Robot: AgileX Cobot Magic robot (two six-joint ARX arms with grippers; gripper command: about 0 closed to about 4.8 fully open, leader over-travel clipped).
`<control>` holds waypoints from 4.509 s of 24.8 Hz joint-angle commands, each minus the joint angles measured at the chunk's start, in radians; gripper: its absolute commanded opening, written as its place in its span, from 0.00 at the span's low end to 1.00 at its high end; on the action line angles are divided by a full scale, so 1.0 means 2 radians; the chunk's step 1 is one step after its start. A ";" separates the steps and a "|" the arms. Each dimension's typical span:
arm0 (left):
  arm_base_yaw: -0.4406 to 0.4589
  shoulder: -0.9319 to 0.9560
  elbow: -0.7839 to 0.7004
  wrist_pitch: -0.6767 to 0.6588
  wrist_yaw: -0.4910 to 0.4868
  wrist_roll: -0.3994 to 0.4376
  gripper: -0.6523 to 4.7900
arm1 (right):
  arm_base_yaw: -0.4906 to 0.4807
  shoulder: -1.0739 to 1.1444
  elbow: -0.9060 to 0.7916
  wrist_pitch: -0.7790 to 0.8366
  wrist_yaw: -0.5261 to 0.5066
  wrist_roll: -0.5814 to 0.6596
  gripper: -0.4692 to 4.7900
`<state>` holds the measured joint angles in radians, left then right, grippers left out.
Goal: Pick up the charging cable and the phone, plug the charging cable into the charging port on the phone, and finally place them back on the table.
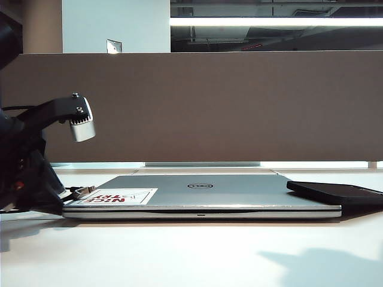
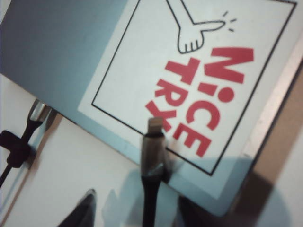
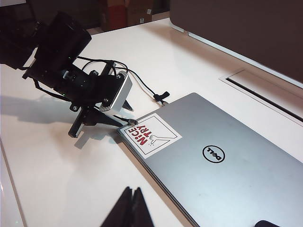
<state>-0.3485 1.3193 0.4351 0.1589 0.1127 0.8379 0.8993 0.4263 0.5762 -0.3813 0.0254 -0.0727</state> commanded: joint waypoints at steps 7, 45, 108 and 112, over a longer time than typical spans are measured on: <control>0.000 0.027 0.000 0.019 0.002 0.000 0.51 | 0.000 -0.001 0.003 0.010 -0.001 -0.002 0.08; -0.068 -0.134 0.075 -0.169 0.002 -0.285 0.11 | -0.040 0.000 0.003 -0.015 0.067 0.126 0.08; -0.191 -0.138 0.074 -0.123 0.002 -0.449 0.11 | -0.434 0.357 -0.084 0.207 -0.229 0.486 0.95; -0.191 -0.138 0.074 -0.123 0.002 -0.449 0.11 | -0.476 0.373 -0.085 0.221 -0.284 0.484 0.95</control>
<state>-0.7307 1.0454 0.5804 -0.1005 0.1131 -0.0612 -0.0399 1.1652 0.4038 0.0223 -0.4877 0.8978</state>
